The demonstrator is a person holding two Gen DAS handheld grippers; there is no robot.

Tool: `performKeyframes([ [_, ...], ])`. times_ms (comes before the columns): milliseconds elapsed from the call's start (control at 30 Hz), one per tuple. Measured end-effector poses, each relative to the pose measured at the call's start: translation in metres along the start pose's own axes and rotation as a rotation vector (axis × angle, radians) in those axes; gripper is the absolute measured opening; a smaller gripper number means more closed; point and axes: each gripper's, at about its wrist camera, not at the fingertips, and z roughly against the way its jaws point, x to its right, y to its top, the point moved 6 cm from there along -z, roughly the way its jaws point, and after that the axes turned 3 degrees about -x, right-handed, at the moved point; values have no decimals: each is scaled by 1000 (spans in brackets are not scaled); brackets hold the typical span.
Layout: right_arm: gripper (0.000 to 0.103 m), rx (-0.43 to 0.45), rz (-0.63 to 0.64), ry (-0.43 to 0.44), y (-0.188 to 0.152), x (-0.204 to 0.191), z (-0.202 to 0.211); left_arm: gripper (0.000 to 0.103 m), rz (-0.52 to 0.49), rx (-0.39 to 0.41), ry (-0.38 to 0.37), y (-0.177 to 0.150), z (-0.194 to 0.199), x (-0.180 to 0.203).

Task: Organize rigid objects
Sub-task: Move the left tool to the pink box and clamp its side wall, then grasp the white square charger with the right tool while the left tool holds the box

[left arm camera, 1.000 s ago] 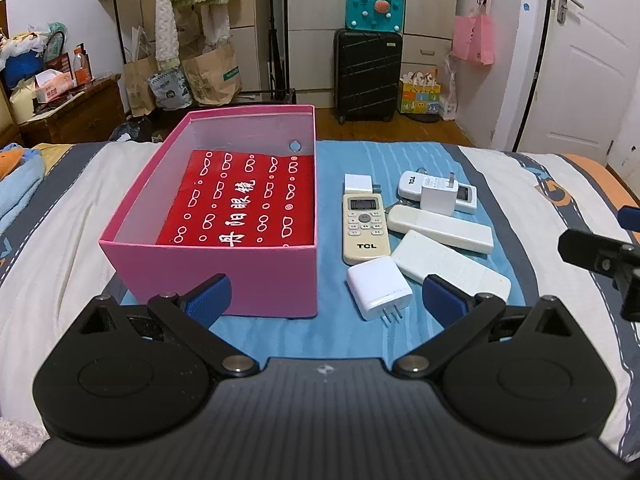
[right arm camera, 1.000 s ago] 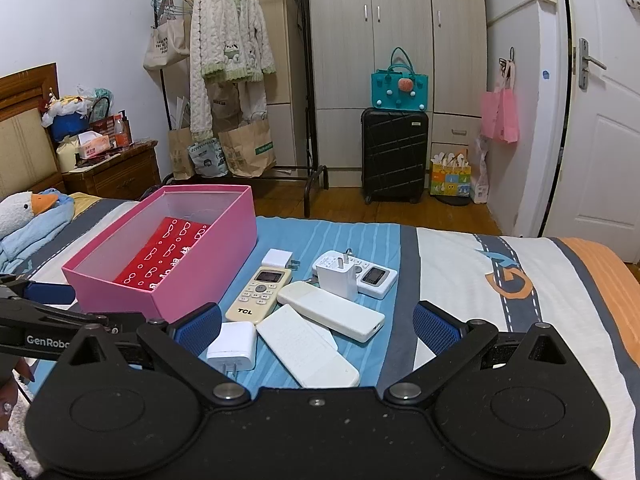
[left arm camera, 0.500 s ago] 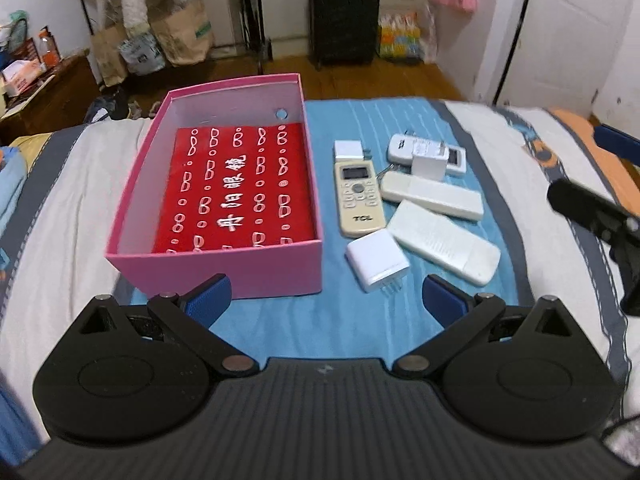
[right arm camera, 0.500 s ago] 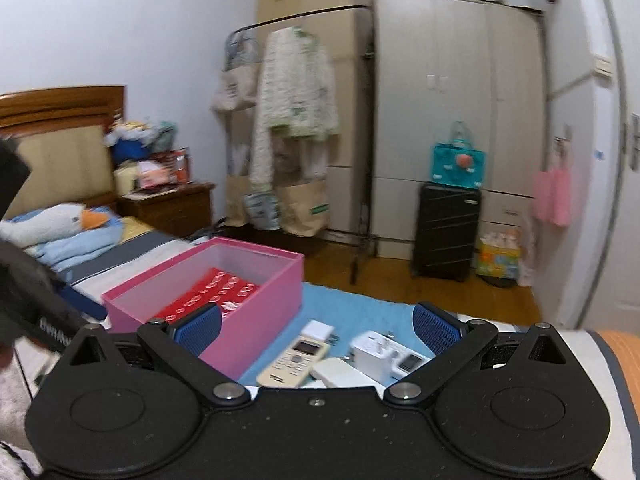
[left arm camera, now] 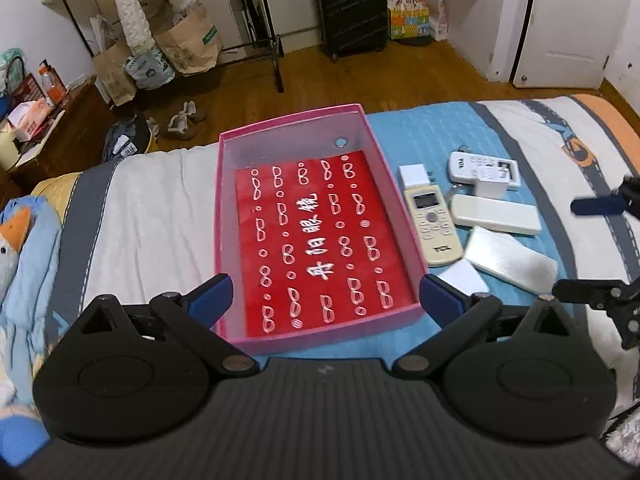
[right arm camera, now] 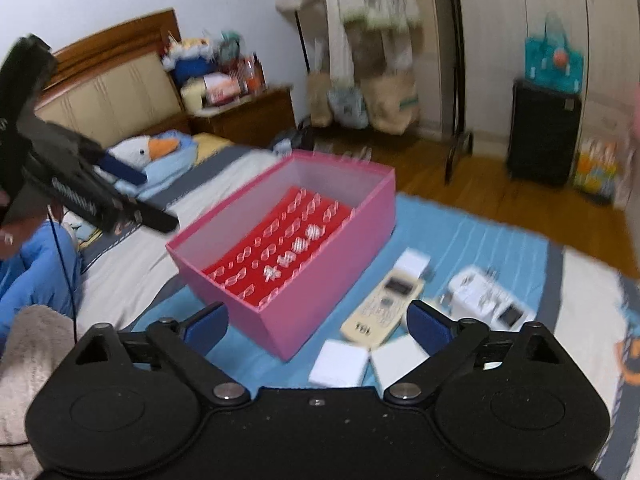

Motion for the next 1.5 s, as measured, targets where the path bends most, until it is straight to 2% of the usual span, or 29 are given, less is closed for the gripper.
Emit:
performKeyframes([
  [200,87,-127,-140,60,-10,16,-42,100,16,-72,-20,22,-31,-29],
  [333,79,-164,-123,49,-19,14,-62,93,39,-115,8,36,-58,-45],
  [433,72,-210,-110,45,-21,17,-76,92,57,-109,11,50,-76,-52],
  [500,67,-229,-114,48,-20,19,-82,84,82,-101,2,60,-88,-58],
  [533,67,-230,-115,52,-19,20,-82,81,96,-100,7,64,-94,-62],
  [633,67,-225,-94,66,-17,20,-85,80,85,-76,4,75,-115,-70],
  [667,67,-230,-92,64,-17,20,-87,79,85,-79,4,76,-123,-73],
  [733,67,-245,-99,61,-17,20,-92,69,97,-100,19,76,-142,-83],
  [833,67,-268,-119,66,-17,19,-101,63,141,-137,26,71,-170,-103],
  [967,67,-285,-97,36,-16,21,-112,62,171,-177,33,56,-196,-122],
  [1067,67,-299,-104,22,-17,24,-121,56,185,-191,9,45,-208,-129],
  [1100,67,-305,-101,18,-19,24,-124,51,191,-191,-2,41,-211,-130],
  [1167,67,-317,-96,15,-21,22,-128,33,204,-191,-10,37,-218,-133],
  [1200,67,-324,-94,11,-22,21,-130,16,211,-198,-22,35,-222,-133],
  [1233,67,-330,-90,1,-23,21,-132,7,222,-203,-43,34,-226,-133],
  [1267,67,-333,-78,-16,-23,21,-133,7,236,-200,-65,33,-228,-133],
  [1367,67,-340,-38,-68,-25,21,-138,6,229,-177,-63,32,-231,-131],
  [1500,67,-374,-26,-92,-31,16,-146,6,223,-153,-120,36,-230,-123],
])
